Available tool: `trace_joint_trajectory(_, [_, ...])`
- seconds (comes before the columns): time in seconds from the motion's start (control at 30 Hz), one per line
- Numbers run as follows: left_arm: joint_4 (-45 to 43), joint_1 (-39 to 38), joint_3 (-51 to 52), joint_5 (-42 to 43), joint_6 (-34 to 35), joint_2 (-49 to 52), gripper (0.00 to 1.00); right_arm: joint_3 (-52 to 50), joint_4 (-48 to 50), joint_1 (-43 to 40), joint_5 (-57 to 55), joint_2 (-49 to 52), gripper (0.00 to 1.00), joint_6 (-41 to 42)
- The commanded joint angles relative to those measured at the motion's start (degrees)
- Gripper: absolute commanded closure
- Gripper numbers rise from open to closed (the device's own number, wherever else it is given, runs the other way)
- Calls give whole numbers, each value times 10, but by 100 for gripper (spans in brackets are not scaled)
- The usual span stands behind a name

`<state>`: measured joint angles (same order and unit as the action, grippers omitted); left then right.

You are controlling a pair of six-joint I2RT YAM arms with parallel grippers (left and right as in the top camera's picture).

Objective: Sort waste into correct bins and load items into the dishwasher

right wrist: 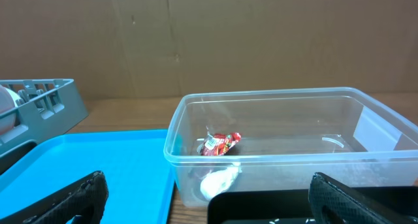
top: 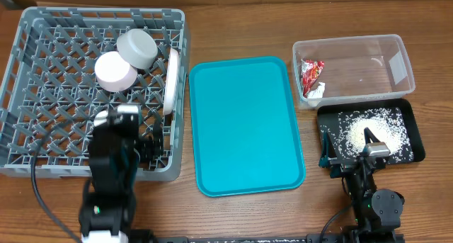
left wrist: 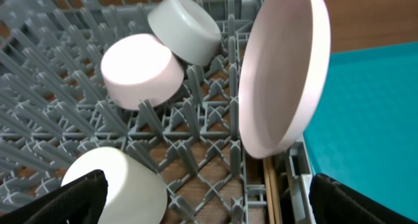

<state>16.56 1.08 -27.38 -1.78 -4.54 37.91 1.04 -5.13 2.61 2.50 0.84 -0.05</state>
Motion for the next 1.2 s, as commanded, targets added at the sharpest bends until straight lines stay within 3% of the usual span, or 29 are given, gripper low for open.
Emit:
trace_joint_trajectory(0.0, [-37, -3, 67, -1, -6, -72, 0, -6, 3, -2, -7, -7, 0, -4])
trace_joint_trajectory(0.53, [-156, -3, 270, 3, 35, -337, 0, -6, 3, -2, -7, -7, 0, -4])
trace_joint_trajectory(1.17, [-121, -3, 271, 25, 54, -377, 0, -6, 3, -2, -7, -7, 0, -4])
